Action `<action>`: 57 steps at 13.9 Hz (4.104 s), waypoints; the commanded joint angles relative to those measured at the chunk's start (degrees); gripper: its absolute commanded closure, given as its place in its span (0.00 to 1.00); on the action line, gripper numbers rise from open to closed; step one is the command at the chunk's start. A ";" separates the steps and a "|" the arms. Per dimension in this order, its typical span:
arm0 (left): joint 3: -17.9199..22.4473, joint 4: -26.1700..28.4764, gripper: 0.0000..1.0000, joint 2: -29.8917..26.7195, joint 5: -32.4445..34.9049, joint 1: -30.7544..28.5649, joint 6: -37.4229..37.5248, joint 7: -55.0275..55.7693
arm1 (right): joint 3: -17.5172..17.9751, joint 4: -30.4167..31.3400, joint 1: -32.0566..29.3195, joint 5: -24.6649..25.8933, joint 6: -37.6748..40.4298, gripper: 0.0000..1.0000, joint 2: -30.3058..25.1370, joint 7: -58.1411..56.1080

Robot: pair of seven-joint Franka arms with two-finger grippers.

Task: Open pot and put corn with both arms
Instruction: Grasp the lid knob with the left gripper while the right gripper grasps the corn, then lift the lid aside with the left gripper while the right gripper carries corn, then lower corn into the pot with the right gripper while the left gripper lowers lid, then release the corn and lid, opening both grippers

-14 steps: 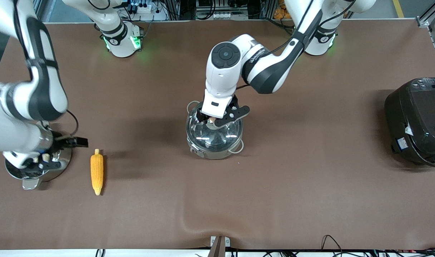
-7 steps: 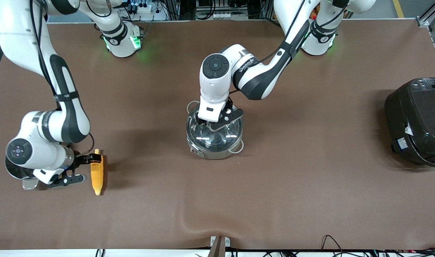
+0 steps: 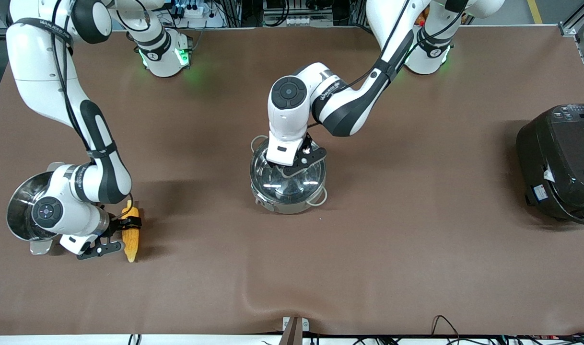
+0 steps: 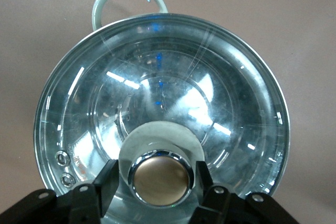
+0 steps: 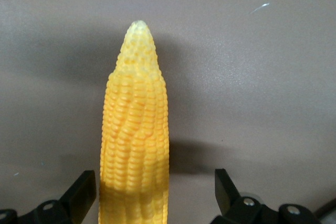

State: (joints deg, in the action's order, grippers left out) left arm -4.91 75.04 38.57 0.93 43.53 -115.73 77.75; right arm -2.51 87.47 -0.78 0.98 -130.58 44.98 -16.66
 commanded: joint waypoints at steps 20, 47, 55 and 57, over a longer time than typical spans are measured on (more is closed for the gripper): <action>0.07 10.19 1.00 -26.08 -6.21 -35.25 23.28 -37.81 | 7.61 -2.22 11.65 -1.86 8.23 1.00 -13.86 -3.29; -0.01 52.31 1.00 -20.47 -3.13 -45.38 -28.93 -53.14 | 7.34 -5.12 40.18 16.70 18.07 0.00 -14.65 4.53; -0.80 51.35 0.00 -23.44 -3.13 -45.12 -27.88 -52.00 | 7.34 -3.98 18.04 10.37 23.70 0.00 -20.27 4.35; -2.12 48.73 0.00 -26.77 -3.13 -45.12 -22.56 -52.08 | 7.26 -1.61 12.33 8.96 23.53 0.00 -23.26 4.35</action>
State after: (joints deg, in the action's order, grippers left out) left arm -5.73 125.32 16.37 -3.38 -1.41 -143.44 25.54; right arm 3.58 81.83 16.64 12.06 -107.45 26.48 -12.68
